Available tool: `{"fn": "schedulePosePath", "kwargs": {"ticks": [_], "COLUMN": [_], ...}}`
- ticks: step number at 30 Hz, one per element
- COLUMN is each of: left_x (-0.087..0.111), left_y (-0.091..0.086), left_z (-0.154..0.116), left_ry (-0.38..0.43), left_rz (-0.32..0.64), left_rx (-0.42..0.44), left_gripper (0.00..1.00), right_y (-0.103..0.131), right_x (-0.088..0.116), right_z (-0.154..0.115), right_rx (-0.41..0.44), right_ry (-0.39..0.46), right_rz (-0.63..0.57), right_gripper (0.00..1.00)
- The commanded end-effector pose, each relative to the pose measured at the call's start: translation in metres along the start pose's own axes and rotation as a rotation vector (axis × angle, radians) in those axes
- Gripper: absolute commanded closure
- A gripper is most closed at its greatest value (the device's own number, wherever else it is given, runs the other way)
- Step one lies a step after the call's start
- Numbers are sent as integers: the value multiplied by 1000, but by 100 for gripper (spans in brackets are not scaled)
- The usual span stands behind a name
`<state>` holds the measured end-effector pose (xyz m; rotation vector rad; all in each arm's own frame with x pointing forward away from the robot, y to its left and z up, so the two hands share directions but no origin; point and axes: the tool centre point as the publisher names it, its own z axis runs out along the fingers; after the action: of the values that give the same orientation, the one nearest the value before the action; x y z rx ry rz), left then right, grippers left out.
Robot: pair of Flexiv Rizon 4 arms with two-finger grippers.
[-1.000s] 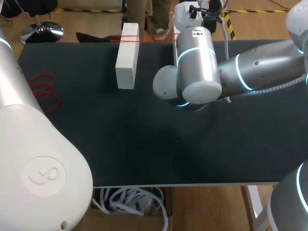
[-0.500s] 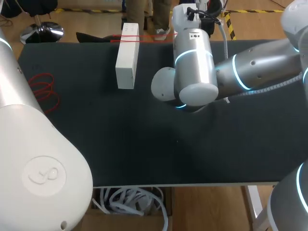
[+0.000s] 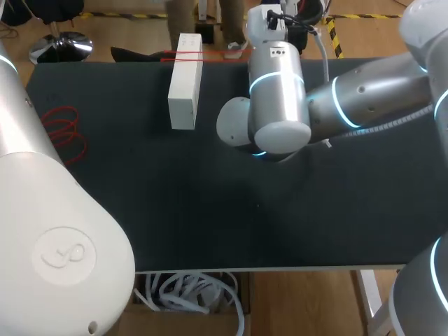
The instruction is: Grab the tape and strap the tape.
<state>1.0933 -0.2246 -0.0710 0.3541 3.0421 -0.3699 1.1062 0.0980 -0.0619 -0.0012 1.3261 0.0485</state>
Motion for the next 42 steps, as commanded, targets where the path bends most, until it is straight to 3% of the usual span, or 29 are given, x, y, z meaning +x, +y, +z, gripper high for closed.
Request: {"fn": "schedulePosePath", "kwargs": {"ticks": [1,42], "left_x": [0,0], "left_y": [0,0], "left_z": [-1,-1], "left_ry": [2,2], "left_rz": [-1,-1], "left_rx": [-4,-4], "left_gripper": [100,100], "right_y": [3,11], "right_x": [1,-3], "right_z": [0,-4], "right_rx": [3,-30], "right_ry": [-1,-18], "right_rz": [-2,-45], "right_gripper": [100,100]}}
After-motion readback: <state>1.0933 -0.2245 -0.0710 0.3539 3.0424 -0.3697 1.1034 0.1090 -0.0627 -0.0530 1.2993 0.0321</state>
